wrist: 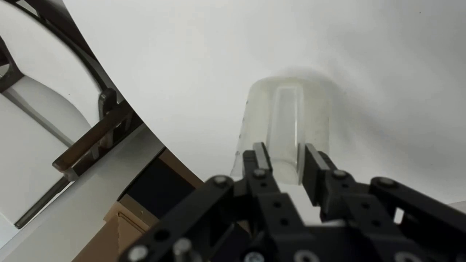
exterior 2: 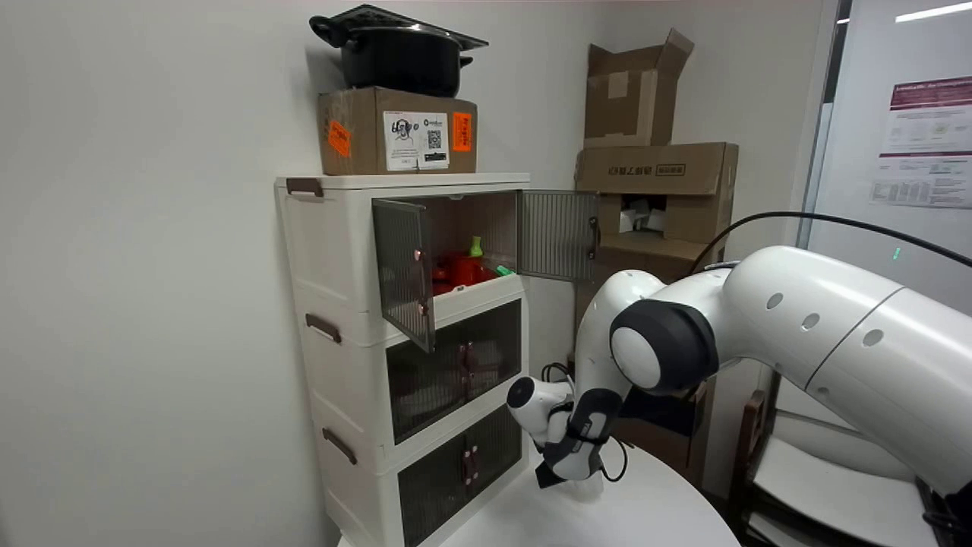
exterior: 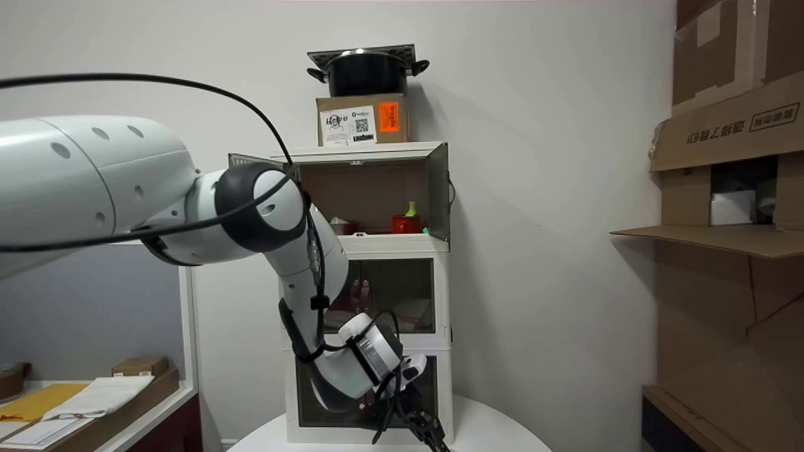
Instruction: Remove the jar from the top cabinet
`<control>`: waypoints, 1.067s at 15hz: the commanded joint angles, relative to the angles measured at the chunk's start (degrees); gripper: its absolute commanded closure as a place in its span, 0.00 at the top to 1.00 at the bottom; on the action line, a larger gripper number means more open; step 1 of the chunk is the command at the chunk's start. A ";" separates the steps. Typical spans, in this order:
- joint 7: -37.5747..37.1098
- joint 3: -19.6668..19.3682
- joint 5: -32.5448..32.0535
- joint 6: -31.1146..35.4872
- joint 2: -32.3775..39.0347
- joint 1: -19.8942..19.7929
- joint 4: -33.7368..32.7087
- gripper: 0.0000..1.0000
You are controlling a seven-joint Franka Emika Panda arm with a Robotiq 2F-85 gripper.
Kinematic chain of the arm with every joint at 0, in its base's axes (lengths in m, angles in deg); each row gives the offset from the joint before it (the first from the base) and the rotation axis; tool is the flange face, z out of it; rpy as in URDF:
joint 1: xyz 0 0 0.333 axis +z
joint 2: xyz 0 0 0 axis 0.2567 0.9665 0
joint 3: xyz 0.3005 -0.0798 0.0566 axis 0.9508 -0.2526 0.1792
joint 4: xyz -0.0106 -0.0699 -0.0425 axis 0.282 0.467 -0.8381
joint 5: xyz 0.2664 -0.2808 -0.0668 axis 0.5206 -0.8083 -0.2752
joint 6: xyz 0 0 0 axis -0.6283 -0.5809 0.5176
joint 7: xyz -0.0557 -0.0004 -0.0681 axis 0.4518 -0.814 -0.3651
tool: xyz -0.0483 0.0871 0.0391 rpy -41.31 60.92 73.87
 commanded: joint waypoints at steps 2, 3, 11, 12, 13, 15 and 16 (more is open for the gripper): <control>3.65 -1.81 2.39 1.73 1.64 0.67 -2.36 0.59; 3.79 -2.02 2.51 1.81 1.63 0.70 -2.43 0.66; 4.04 -2.05 5.36 2.35 -2.12 2.75 -2.96 1.00; 4.18 -2.07 6.03 2.33 -2.52 3.14 -3.44 1.00; 5.00 -1.38 7.23 2.35 -3.86 3.10 -3.10 1.00; 7.71 0.12 10.41 2.26 -6.86 2.92 -2.35 1.00; 9.81 1.23 12.70 2.17 -8.70 2.61 -1.71 1.00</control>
